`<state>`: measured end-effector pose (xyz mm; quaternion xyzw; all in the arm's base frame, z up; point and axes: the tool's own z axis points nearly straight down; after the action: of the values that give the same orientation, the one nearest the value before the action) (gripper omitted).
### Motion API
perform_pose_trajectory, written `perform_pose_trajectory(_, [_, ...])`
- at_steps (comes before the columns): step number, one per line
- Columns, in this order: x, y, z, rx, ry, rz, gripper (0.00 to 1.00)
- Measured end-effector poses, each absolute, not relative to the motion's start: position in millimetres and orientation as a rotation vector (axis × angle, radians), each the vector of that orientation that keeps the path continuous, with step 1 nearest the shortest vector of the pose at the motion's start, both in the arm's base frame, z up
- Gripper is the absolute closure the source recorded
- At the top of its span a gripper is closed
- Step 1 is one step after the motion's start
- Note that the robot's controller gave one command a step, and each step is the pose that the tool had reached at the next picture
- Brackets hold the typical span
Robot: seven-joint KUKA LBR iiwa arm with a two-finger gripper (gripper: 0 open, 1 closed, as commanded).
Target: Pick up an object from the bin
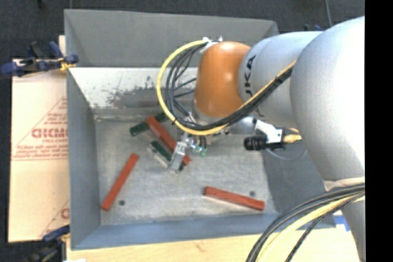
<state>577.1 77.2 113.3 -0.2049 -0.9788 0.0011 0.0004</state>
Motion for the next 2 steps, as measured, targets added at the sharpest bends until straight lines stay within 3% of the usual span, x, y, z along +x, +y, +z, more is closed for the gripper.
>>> perform_pose_trajectory(1, [587.0,87.3,69.7,-0.942,-2.997,-0.002,0.00])
perform_pose_trajectory(2, [587.8,86.8,70.4,-0.940,-2.999,-0.002,0.00])
